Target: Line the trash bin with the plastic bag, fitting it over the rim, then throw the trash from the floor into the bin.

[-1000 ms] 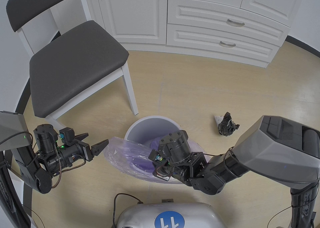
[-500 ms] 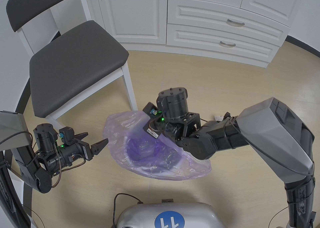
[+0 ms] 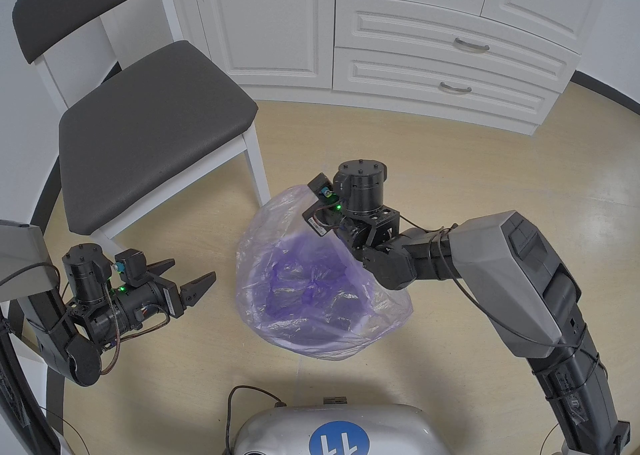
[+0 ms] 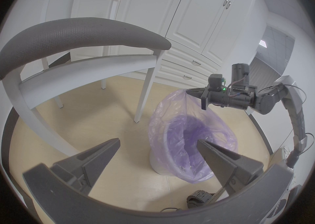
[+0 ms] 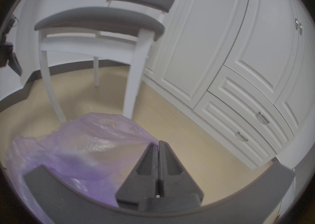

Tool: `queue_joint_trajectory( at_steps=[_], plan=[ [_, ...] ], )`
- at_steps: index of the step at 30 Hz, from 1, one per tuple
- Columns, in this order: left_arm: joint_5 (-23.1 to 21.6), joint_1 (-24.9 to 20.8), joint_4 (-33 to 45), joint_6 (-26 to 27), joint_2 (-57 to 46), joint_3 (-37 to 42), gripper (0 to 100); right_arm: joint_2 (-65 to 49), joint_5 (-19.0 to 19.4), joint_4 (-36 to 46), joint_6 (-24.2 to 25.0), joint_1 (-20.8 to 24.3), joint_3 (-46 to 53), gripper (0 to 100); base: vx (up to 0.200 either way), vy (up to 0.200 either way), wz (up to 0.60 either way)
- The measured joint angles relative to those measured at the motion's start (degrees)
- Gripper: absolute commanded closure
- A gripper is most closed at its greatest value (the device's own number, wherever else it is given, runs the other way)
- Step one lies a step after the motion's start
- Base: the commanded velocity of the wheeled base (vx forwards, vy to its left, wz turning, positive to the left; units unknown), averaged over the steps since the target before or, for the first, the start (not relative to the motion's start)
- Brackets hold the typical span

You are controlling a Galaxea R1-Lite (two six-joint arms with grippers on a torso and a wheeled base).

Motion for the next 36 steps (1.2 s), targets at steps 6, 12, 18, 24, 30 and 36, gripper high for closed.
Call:
queue_joint_trajectory(
  at_steps=[6,12,18,24,30,36],
  plan=[
    [0.0,0.0,0.0,0.0,-0.1,0.0,0,1.6,-0.2,0.1,-0.1,-2.0,-1.7,100,0.000,0.000,0.00],
    [0.0,0.0,0.0,0.0,0.0,0.0,0,1.5,-0.2,-0.5,-0.1,-2.6,-1.9,0,0.000,0.000,0.00],
    [0.0,0.0,0.0,0.0,0.1,0.0,0,-1.1,-0.2,-0.4,0.0,-1.6,0.9,0,0.000,0.000,0.00],
    [0.0,0.0,0.0,0.0,0.2,0.0,0,-7.3,-0.2,0.7,-0.5,0.0,12.4,0,0.000,0.000,0.00],
    [0.0,0.0,0.0,0.1,0.4,0.1,0,-15.3,-0.2,0.0,-0.1,1.5,29.0,0,0.000,0.000,0.00],
    [0.0,-0.4,0.0,0.2,0.5,0.7,0,-25.1,-3.9,-0.6,7.9,3.7,43.9,0,0.000,0.000,0.00]
  ],
)
